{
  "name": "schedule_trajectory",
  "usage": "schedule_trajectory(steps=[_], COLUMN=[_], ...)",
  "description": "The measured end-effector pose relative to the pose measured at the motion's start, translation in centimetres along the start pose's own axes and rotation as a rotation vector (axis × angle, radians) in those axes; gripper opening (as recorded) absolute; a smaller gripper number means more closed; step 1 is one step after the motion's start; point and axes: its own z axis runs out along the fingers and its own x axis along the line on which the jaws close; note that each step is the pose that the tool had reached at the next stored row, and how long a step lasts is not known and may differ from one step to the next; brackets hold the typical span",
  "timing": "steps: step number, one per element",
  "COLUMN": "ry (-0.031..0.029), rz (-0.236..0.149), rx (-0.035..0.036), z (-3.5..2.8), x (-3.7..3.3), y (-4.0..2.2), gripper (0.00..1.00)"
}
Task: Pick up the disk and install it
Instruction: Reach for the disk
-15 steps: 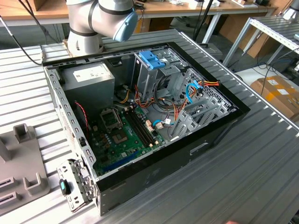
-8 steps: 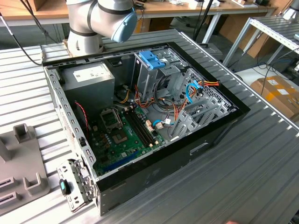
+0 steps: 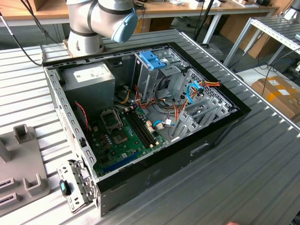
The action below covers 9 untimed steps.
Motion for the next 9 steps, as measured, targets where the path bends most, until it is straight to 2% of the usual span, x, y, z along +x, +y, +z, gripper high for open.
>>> schedule_trajectory(steps=[9], ry=[0.0001], rz=[0.0], rx=[0.0], z=[0.0], x=[0.05], y=[0.02], gripper=[0.11])
